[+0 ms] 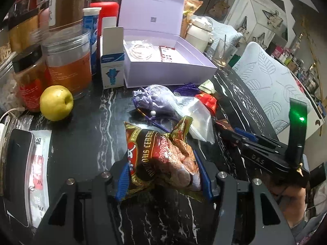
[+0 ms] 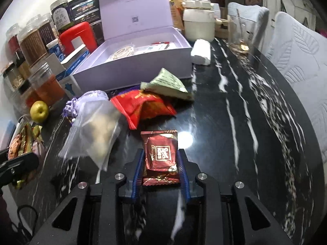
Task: Organize soft objects
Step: 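Grasp the small red chocolate packet with the right gripper while the left gripper holds the cereal bag, then carry the cereal bag with the left gripper while the right gripper carries the chocolate packet to the box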
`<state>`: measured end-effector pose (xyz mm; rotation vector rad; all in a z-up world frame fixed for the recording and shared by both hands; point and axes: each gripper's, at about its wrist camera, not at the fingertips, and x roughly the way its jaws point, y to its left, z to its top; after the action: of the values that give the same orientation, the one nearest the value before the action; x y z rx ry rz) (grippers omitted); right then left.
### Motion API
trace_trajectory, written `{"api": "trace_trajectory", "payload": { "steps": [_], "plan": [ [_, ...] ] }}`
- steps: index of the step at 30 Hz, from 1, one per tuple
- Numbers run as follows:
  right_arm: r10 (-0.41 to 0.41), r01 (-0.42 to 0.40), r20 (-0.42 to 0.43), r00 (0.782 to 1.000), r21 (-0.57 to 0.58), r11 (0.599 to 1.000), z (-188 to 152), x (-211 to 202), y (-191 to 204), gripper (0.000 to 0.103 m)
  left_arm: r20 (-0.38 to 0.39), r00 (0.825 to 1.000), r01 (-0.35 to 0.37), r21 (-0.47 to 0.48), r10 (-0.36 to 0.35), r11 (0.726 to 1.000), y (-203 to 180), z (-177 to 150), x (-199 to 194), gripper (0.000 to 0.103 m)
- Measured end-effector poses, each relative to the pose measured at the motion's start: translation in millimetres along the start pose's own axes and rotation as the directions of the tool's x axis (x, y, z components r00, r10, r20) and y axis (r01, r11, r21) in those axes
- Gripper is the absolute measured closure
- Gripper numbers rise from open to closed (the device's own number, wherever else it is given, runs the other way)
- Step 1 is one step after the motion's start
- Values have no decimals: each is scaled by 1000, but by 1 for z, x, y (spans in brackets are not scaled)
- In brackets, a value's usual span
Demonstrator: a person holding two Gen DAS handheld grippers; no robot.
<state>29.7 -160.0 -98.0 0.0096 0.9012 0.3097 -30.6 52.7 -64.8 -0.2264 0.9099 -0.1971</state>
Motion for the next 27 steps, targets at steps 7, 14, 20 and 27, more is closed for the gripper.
{"api": "trace_trajectory", "payload": {
  "steps": [7, 14, 20, 27],
  "plan": [
    [14, -16, 43, 999, 53, 998, -18, -30, -11, 72, -1, 1000, 22, 17, -22, 1000, -13, -12, -5, 47],
    [76, -81, 80, 994, 64, 995, -38, -64, -12, 72, 29, 999, 38, 44, -39, 998, -29, -19, -22, 47],
    [117, -121, 131, 985, 24, 992, -51, -92, -1, 72, 66, 997, 28, 63, -33, 998, -40, -20, -39, 47],
    [185, -184, 173, 967, -20, 983, -57, -115, 13, 72, 114, 993, 13, 99, -24, 995, -53, -14, -53, 47]
  ]
}}
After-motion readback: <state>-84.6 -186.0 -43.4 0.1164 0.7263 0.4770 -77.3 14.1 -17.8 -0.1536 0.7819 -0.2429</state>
